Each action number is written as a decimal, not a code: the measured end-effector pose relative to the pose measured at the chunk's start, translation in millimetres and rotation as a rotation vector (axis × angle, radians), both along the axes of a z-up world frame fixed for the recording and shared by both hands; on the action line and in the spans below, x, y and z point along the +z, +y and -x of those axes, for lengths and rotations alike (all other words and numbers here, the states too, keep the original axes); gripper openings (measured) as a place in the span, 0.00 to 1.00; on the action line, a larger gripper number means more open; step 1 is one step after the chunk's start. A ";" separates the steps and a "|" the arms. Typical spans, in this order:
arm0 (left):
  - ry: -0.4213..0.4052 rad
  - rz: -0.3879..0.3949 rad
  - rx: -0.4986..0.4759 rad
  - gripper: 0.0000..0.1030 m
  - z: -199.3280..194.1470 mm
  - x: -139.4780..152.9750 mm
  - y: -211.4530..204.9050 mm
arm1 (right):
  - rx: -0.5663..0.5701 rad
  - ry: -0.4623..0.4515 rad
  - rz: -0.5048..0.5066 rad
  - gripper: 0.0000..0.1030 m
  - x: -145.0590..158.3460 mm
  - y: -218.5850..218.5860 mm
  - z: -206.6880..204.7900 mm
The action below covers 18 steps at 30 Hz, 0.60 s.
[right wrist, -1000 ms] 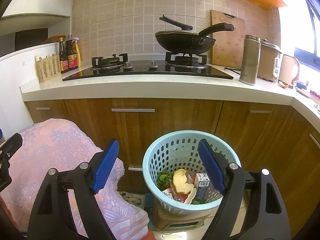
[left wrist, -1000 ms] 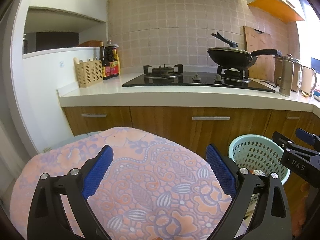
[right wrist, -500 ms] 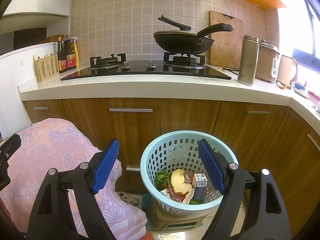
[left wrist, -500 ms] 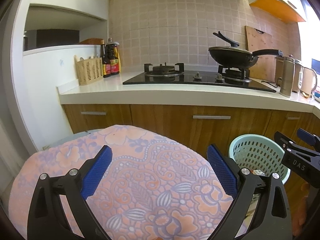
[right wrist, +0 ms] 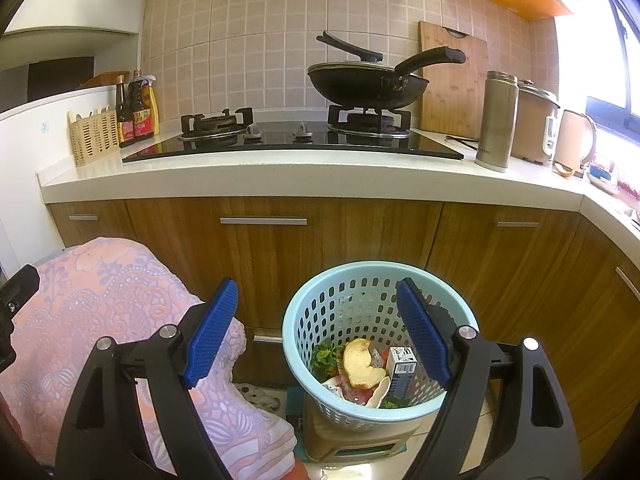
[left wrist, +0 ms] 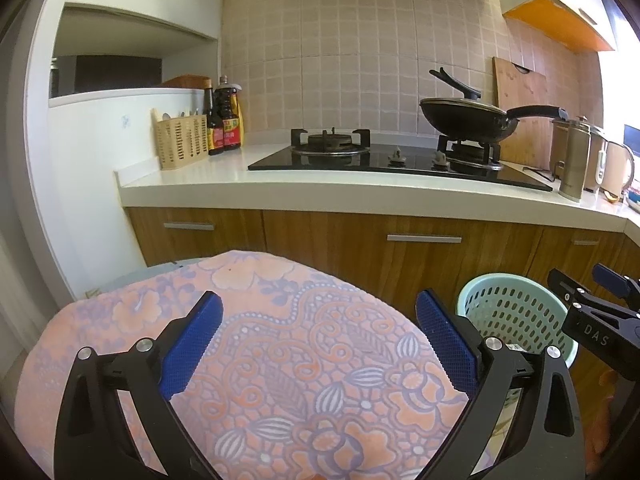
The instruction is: Collect trash
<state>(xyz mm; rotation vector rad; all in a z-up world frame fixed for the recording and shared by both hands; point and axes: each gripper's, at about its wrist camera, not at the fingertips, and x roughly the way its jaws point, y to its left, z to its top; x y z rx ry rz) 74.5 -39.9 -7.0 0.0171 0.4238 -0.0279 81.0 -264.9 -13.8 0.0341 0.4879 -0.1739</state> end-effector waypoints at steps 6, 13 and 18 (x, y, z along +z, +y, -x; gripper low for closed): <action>-0.001 0.002 0.001 0.92 0.4 -0.3 0.5 | 0.002 0.002 0.000 0.75 -0.3 0.7 -0.7; 0.000 0.001 0.001 0.92 0.4 -0.3 1.0 | 0.001 0.002 0.000 0.75 -0.7 1.2 -1.2; 0.000 0.000 0.001 0.92 0.1 -0.5 1.3 | 0.001 0.004 -0.001 0.75 -1.0 1.9 -0.6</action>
